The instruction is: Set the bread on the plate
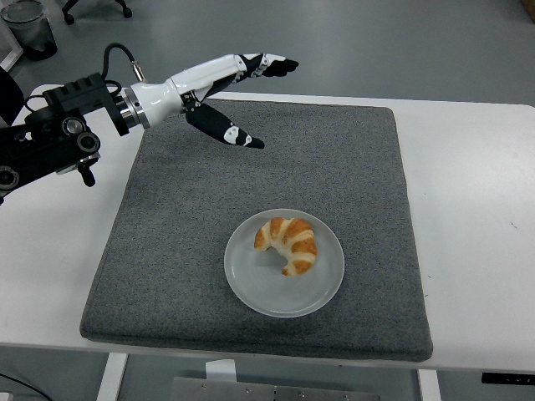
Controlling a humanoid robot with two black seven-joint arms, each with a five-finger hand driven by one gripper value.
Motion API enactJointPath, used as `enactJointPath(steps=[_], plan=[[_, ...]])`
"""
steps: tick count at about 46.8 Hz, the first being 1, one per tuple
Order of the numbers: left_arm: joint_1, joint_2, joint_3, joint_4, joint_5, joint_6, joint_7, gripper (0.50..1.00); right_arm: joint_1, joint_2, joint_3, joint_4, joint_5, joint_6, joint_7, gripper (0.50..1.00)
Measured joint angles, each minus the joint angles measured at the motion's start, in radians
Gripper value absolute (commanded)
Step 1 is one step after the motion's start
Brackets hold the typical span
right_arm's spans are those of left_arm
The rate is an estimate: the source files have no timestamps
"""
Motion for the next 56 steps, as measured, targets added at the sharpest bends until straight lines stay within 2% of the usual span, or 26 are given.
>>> enactJointPath(steps=[18,28,44,56], plan=[[-0.034,-0.006,-0.028,0.076,-0.330,0.011,0.002,0.988,0.000,0.000,0.000,0.000,0.000,0.000,0.000,0.940],[-0.054,-0.003,-0.030,0.140,-0.549,-0.002,0.048,0.988,-0.001,0.000,0.000,0.000,0.000,0.000,0.000,0.938],[-0.054,0.000,-0.051,0.183,-0.768,-0.007,0.057,0.988,-0.001,0.000,-0.002,0.008,0.000,0.006,0.000,0.938],[-0.042,0.000,-0.052,0.229,-0.929,-0.061,0.090,0.988,0.000,0.000,-0.002,0.008,-0.002,0.007,0.000,0.938]])
